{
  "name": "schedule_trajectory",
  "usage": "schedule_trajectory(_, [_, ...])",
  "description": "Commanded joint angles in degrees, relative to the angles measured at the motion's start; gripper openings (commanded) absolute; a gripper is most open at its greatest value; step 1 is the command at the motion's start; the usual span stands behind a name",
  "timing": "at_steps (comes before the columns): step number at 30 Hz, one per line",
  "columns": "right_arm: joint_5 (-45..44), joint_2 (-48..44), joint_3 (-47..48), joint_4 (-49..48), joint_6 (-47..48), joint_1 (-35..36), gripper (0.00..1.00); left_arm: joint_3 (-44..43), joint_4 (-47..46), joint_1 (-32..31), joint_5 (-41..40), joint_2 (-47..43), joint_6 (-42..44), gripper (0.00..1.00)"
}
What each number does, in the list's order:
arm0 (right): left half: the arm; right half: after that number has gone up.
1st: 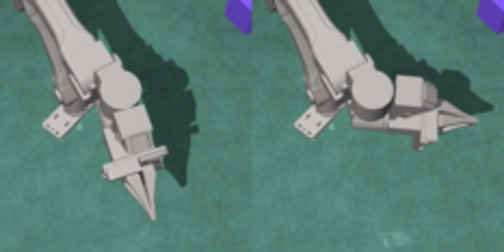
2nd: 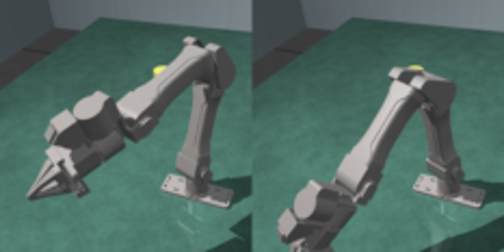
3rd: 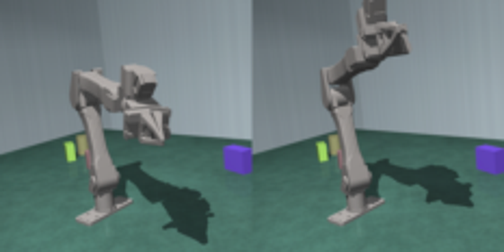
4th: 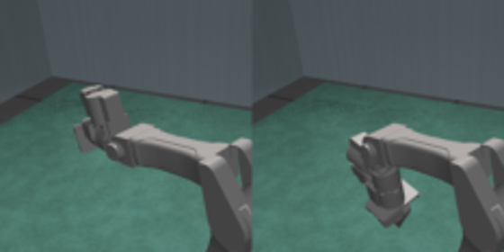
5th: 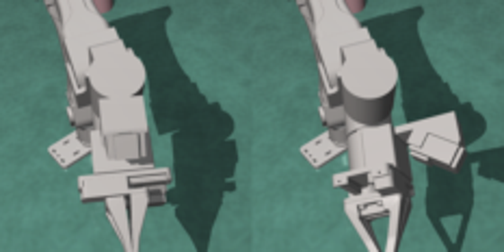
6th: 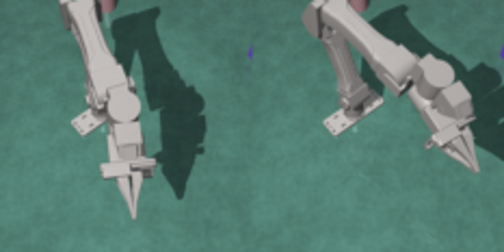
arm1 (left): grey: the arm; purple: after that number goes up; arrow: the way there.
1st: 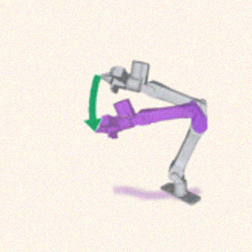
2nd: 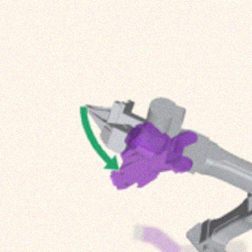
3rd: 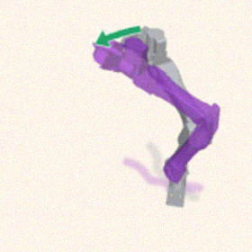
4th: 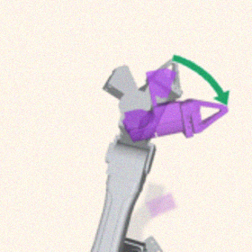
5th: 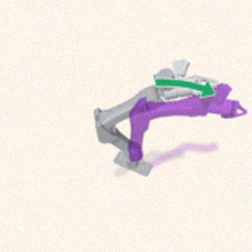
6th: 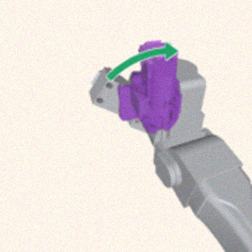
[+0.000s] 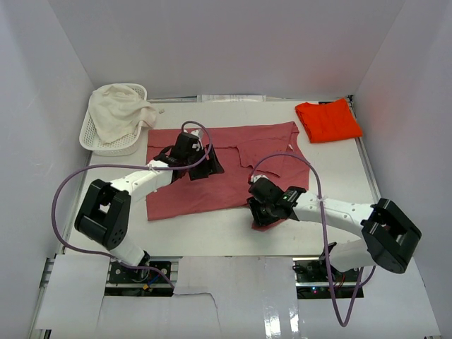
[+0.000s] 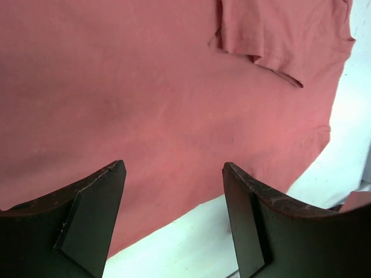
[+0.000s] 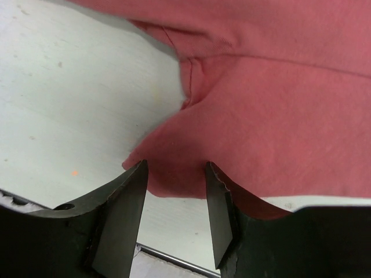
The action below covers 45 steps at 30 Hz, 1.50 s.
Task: Fold and stack the t-shirts
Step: Grap the side of the flattened tshirt closest away from the robot with both arms
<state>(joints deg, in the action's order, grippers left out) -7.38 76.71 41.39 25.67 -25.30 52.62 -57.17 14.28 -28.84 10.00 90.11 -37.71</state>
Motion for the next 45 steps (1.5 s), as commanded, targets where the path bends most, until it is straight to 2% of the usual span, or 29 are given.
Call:
schedule_trajectory(1, [-10.6, 1.9, 3.6, 3.9, -6.1, 4.8, 0.51, -0.3, -6.2, 0.0, 4.8, -0.3, -3.7, 0.79])
schedule_trajectory(4, [-16.1, 3.6, 5.5, 7.4, -9.1, 9.1, 0.51, -0.6, -7.1, -1.0, 7.5, 2.3, -4.5, 0.79])
schedule_trajectory(9, [-19.9, 6.8, 7.8, 10.1, -13.7, 15.8, 0.51, -1.6, -8.3, -2.5, 9.4, 5.1, -4.9, 0.79])
schedule_trajectory(19, [-25.0, 15.5, 13.6, 15.6, -15.9, 19.0, 0.49, -2.6, -5.1, -2.5, 4.9, 2.2, -2.2, 0.82])
schedule_trajectory(20, [-25.5, 15.9, 13.9, 16.2, -16.4, 19.1, 0.47, -2.6, -4.8, -2.5, 4.8, 2.0, -2.2, 0.82])
schedule_trajectory(23, [-28.0, 17.4, 14.9, 19.5, -17.9, 19.0, 0.31, -2.4, -4.8, -2.5, 4.8, 1.8, -2.1, 0.83])
schedule_trajectory(24, [-28.7, 17.6, 15.2, 20.4, -18.9, 19.0, 0.23, -2.4, -4.7, -2.5, 4.8, 1.8, -2.1, 0.83])
schedule_trajectory(26, [-30.1, 17.3, 15.6, 21.7, -19.3, 19.0, 0.17, -2.2, -4.6, -2.5, 4.9, 1.7, -2.1, 0.83])
schedule_trajectory(27, [-30.8, 16.5, 15.7, 22.1, -20.3, 19.1, 0.10, -2.0, -4.7, -2.5, 4.9, 1.6, -2.1, 0.83])
schedule_trajectory(29, [-32.6, 15.3, 16.1, 23.0, -20.8, 19.1, 0.08, -1.8, -4.6, -2.5, 4.8, 1.3, -2.1, 0.83])
schedule_trajectory(34, [-34.8, 13.6, 19.8, 22.9, -15.4, 19.0, 0.09, -1.6, -4.7, -2.5, 5.2, 1.2, -2.1, 0.83])
schedule_trajectory(41, [-41.7, 22.3, 29.9, 23.0, -3.2, 19.1, 0.08, -1.3, -4.7, -2.5, 5.0, 1.4, -1.8, 0.83])
schedule_trajectory(45, [-46.4, 26.7, 33.3, 22.7, -1.1, 19.0, 0.08, -1.2, -4.6, -2.5, 5.0, 1.5, -1.7, 0.84])
